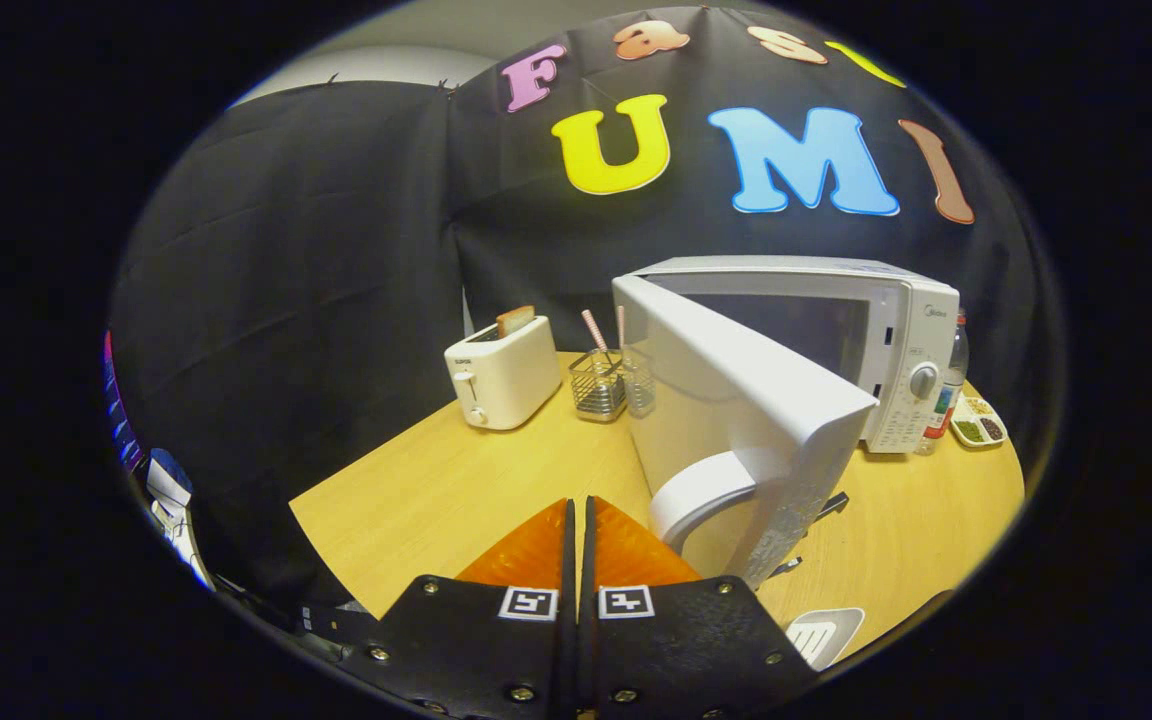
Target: Open the microwave, put the food inside, and close the microwave door.
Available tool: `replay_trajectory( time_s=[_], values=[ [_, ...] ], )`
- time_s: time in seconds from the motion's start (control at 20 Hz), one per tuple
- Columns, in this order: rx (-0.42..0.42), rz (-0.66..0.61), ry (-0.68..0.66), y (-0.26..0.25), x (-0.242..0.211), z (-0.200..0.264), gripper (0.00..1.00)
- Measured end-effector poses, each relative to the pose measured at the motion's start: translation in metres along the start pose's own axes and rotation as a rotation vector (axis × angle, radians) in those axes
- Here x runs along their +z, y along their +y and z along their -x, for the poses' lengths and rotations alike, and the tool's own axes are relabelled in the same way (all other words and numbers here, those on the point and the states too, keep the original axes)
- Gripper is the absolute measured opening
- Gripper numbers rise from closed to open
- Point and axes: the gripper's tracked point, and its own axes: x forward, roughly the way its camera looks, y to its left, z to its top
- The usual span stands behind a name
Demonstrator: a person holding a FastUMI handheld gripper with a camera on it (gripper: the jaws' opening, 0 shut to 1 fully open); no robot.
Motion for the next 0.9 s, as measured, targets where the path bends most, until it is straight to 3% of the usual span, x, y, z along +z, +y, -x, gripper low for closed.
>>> replay_trajectory(
  time_s=[0.9],
  values=[
    [-0.205, -0.037, -0.041, -0.165, 0.044, -0.015, 0.01]
  ],
)
